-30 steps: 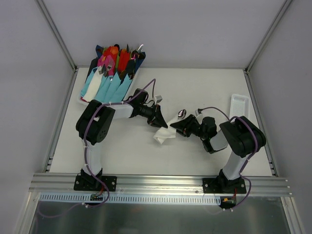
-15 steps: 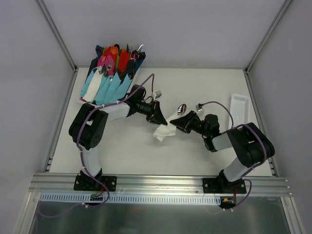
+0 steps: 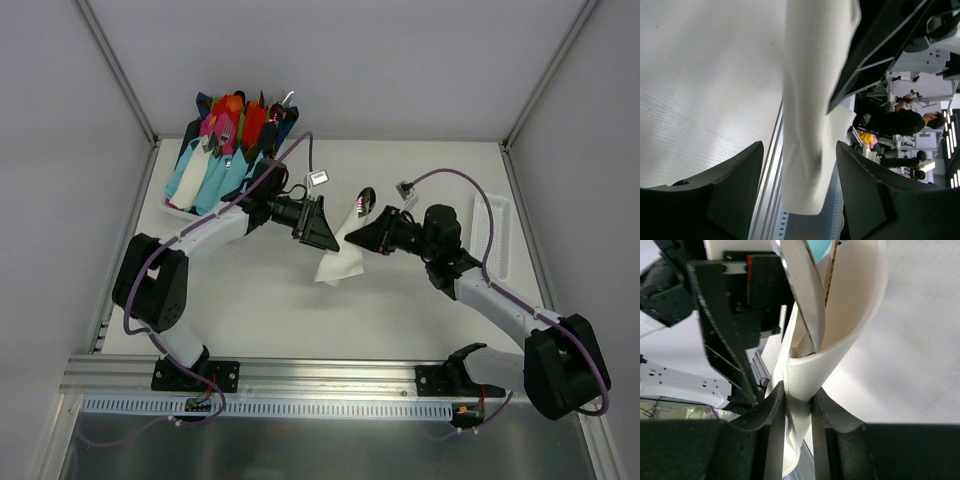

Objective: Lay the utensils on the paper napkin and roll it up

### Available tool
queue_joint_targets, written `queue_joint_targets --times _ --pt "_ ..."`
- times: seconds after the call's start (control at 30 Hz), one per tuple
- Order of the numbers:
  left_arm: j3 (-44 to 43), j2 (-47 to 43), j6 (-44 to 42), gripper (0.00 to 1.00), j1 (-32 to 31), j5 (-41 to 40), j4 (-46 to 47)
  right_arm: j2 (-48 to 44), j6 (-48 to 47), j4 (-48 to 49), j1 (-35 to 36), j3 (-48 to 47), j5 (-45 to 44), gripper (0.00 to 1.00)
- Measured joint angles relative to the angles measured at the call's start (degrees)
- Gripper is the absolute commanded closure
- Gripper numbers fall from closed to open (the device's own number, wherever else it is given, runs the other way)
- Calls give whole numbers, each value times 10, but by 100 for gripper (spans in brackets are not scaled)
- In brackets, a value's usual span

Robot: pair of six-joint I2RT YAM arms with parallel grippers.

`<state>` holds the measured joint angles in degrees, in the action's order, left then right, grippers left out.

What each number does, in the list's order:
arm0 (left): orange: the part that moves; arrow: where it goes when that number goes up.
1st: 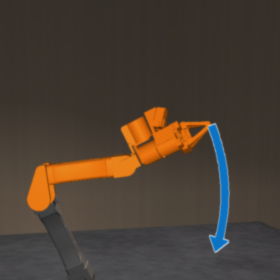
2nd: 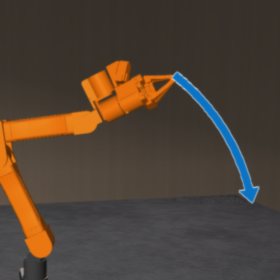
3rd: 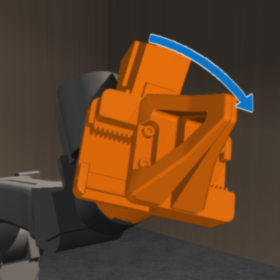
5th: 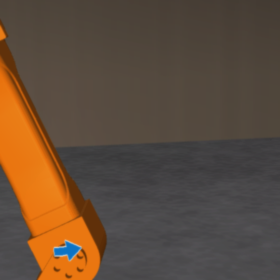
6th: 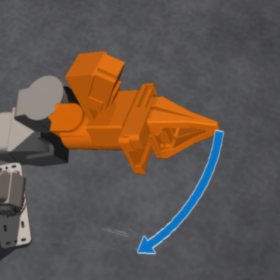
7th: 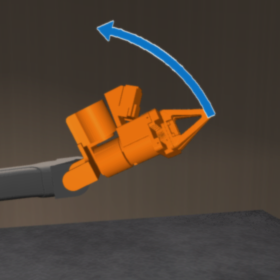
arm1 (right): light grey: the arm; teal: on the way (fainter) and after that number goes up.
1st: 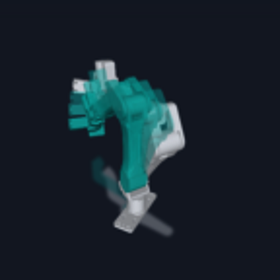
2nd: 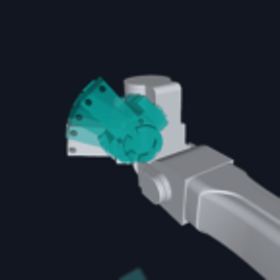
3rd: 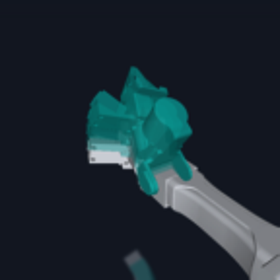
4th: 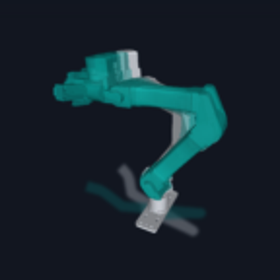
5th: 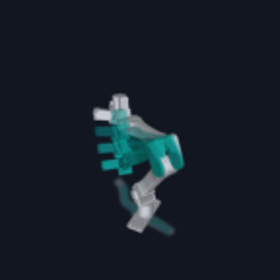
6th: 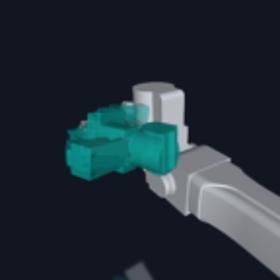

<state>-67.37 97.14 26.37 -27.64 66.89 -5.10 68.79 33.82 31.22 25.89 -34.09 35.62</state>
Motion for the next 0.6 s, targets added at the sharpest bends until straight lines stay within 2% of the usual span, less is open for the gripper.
queue_joint_targets --times 0.27,0.6 --pt "-2 -60 -38 43 0 26 -17 -11 -80 -152 43 -68 -1 100" --pt "-22 -75 -41 49 4 25 -31 -12 -152 -225 87 -123 -10 100"
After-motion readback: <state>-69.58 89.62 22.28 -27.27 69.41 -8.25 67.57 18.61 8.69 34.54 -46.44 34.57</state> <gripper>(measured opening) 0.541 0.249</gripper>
